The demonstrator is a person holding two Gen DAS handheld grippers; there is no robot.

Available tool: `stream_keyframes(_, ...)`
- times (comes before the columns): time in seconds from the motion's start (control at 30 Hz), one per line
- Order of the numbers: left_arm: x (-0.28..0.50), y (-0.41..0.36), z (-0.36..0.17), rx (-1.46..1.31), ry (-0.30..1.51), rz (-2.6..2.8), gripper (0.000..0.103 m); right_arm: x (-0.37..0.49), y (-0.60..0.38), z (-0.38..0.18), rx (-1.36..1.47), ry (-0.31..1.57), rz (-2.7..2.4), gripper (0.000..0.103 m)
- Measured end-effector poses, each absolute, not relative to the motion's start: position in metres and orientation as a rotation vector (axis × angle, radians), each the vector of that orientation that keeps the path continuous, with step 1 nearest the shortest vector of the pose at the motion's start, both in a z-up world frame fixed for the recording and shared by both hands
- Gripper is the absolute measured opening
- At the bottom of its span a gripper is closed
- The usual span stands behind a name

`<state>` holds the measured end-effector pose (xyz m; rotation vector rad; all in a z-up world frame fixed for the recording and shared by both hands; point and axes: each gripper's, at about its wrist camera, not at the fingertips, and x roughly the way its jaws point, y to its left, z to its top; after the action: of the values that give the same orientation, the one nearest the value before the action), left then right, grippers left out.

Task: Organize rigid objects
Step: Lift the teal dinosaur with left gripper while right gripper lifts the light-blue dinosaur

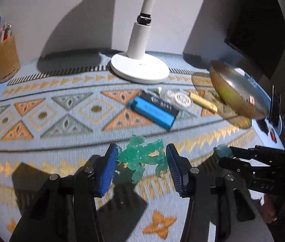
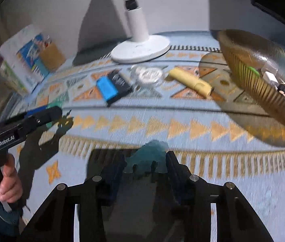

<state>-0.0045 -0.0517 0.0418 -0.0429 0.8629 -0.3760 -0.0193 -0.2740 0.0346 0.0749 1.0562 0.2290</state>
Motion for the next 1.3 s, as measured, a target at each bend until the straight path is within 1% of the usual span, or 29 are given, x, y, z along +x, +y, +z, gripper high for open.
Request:
stream_keyframes(0.13,-0.011,-0.051,0.031,-0.068,0.867,-0.402,0.046,-0.025,-0.27,0.035,0.077,1.06,0.225,0.044)
stream_keyframes(0.2,-0.011,-0.049,0.029,-0.075,0.869,-0.402,0.046,-0.03,-0.27,0.035,0.083,1.067,0.225,0.06)
stream_keyframes(0.23,-0.012,-0.047,0.03,-0.085,0.855,-0.408,0.046,-0.033,-0.27,0.035,0.082,1.061,0.217,0.062)
stream_keyframes(0.3,-0.013,-0.045,0.031,-0.095,0.839,-0.415,0.046,-0.039,-0.271,0.033,0.098,1.063,0.21,0.062)
stream_keyframes(0.6,-0.019,-0.055,0.031,-0.044,0.821,-0.42,0.046,-0.035,-0.26,0.031,0.109,1.035,0.101,0.062)
stream_keyframes(0.63,-0.019,-0.055,0.031,-0.042,0.82,-0.422,0.046,-0.033,-0.258,0.03,0.1,1.031,0.084,0.061)
stream_keyframes(0.7,-0.018,-0.054,0.03,-0.041,0.822,-0.423,0.046,-0.032,-0.252,0.029,0.05,1.021,0.044,0.048)
stream_keyframes(1.0,-0.019,-0.055,0.03,-0.027,0.82,-0.422,0.046,-0.042,-0.223,0.034,0.015,1.011,0.153,0.047)
stream_keyframes(1.13,-0.019,-0.06,0.032,-0.002,0.833,-0.413,0.046,-0.053,-0.216,0.056,-0.011,0.954,0.189,0.047)
stream_keyframes(1.23,-0.018,-0.069,0.049,-0.008,0.817,-0.436,0.046,-0.056,-0.232,0.077,0.003,0.908,0.165,0.047)
stream_keyframes(1.3,-0.016,-0.08,0.072,-0.02,0.78,-0.474,0.046,-0.054,-0.253,0.095,0.02,0.871,0.125,0.047)
